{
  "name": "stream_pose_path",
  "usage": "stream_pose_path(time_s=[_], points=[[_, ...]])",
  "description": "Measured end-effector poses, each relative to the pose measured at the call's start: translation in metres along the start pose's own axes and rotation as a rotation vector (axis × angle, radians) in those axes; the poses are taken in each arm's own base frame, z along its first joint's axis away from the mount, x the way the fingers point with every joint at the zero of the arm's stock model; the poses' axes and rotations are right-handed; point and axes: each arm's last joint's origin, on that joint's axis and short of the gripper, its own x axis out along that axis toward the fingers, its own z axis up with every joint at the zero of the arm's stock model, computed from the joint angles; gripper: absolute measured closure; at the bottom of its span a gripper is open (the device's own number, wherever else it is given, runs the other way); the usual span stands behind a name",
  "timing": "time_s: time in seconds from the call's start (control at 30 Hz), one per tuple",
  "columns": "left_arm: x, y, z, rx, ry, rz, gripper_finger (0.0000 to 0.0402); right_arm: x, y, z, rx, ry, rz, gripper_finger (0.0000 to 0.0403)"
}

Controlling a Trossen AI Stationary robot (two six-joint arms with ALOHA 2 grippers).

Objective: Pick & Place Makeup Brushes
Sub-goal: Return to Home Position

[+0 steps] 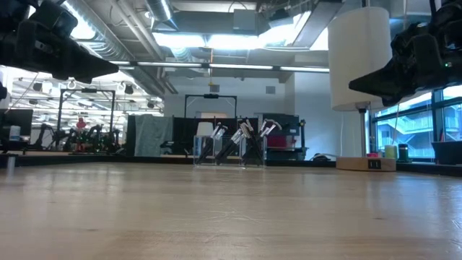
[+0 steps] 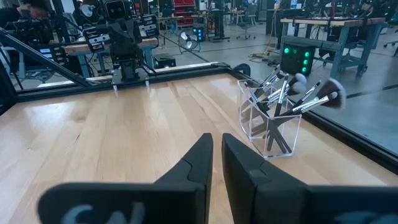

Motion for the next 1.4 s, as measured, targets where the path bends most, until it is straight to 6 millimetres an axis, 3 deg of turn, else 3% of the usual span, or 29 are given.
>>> stream_pose_path(time_s=[1.4], points=[[0.0000,0.0000,0.0000,0.000,0.000,0.001,0.0391,0.0000,0.0000,0.0001,0.000,0.000,0.000,0.0366]])
